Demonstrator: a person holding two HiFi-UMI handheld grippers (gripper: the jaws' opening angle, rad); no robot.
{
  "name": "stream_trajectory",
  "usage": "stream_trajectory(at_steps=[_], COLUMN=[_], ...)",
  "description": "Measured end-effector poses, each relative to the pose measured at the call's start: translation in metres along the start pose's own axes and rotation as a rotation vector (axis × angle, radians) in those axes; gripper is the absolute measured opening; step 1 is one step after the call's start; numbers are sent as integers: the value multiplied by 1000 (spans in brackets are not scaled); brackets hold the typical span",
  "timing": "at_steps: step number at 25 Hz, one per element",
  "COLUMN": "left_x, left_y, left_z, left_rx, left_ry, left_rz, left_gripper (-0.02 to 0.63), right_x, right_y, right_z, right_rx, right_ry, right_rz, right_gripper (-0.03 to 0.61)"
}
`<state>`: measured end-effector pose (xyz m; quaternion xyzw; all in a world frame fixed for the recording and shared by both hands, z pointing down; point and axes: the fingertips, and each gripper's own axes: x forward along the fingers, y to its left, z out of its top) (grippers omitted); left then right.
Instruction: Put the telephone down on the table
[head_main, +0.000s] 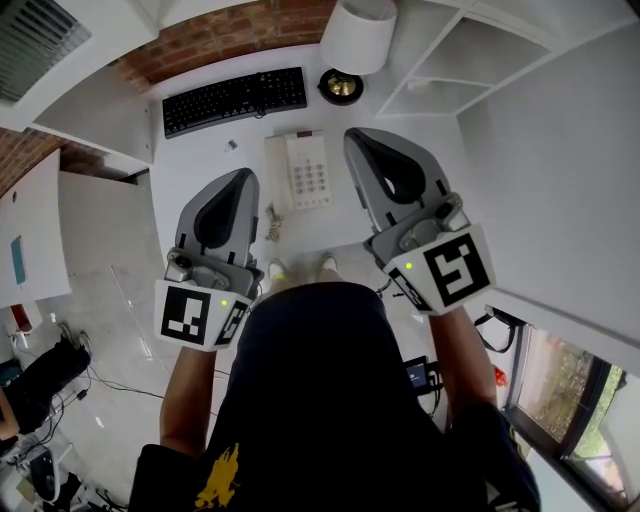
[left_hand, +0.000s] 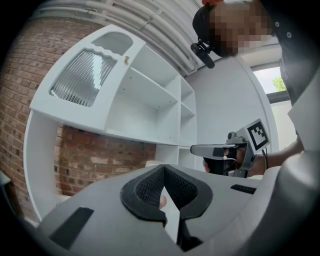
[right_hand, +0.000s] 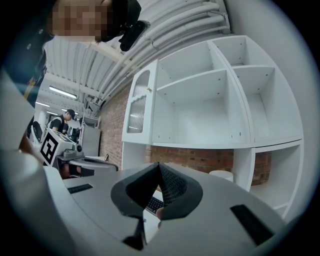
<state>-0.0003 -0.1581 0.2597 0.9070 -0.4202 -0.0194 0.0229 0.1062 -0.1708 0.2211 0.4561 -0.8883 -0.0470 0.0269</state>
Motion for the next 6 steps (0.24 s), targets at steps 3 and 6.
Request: stream_trajectory(at_steps=[3,6], left_x=[-1,-1], left_y=[1,2], left_z=[-1,-1], left_rx=[-4,-1], left_ry=[2,2], left_rz=[2,4], left_gripper=[17,17], right_x=[0,1], right_y=[2,3], right_z=[-3,-4], right_rx=[3,2], right_ry=[3,4], right_rz=[3,10], right_gripper=[-6,-6])
